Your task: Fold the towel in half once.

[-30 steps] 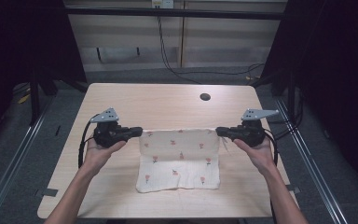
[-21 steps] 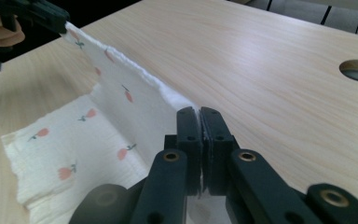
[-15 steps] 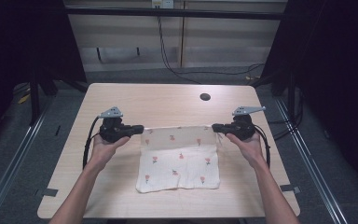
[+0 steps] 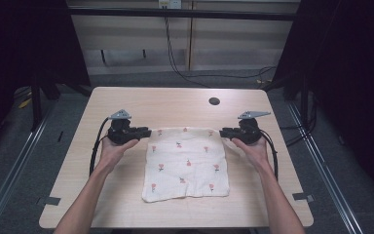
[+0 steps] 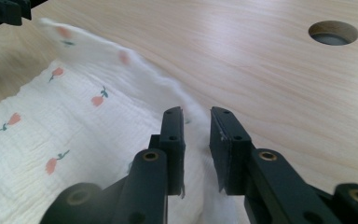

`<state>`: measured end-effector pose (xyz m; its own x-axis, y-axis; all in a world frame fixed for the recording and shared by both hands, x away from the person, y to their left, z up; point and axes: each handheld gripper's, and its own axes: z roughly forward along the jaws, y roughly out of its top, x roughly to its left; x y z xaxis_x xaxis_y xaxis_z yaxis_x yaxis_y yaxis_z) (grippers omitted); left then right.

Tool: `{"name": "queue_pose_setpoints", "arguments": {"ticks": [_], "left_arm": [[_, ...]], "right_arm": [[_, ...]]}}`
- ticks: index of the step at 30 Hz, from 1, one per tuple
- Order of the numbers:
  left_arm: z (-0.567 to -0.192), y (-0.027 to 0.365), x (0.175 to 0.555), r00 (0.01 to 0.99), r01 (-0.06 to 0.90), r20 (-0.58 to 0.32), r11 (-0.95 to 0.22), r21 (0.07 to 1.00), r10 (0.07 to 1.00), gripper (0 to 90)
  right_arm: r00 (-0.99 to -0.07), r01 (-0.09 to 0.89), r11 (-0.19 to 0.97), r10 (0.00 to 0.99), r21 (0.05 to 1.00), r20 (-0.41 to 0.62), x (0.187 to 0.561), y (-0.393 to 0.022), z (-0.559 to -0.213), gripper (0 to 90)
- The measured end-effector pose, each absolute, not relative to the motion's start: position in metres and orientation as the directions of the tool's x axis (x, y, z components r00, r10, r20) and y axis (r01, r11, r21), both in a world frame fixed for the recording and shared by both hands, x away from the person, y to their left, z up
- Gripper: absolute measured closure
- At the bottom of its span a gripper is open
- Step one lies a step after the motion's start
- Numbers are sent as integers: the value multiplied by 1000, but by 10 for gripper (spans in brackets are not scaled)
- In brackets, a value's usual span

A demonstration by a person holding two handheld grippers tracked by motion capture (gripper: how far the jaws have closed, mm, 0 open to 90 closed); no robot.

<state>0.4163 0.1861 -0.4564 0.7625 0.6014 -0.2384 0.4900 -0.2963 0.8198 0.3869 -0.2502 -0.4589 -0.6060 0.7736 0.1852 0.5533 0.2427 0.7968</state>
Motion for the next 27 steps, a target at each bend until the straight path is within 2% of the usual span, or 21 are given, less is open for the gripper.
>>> {"name": "queue_pose_setpoints", "arguments": {"ticks": [2,12,15,19,22,27], "left_arm": [[-457,188,415,768,492,-236,-314,812,595,673],[-454,202,396,774,481,-193,-362,798,602,621],[-453,206,386,788,484,-215,-365,795,577,584],[-454,208,370,809,474,-208,-399,785,550,596],[-455,205,359,821,456,-171,-444,771,545,599],[-464,189,337,859,424,-156,-505,752,488,648]], "right_arm": [[-613,552,243,766,798,191,387,-253,-457,725],[-659,544,309,732,780,170,370,-251,-449,636],[-692,520,341,705,783,153,362,-244,-447,612],[-727,498,374,673,782,140,347,-230,-448,597],[-736,495,394,664,775,132,341,-225,-450,597],[-760,503,454,638,736,126,316,-214,-466,580]]}}
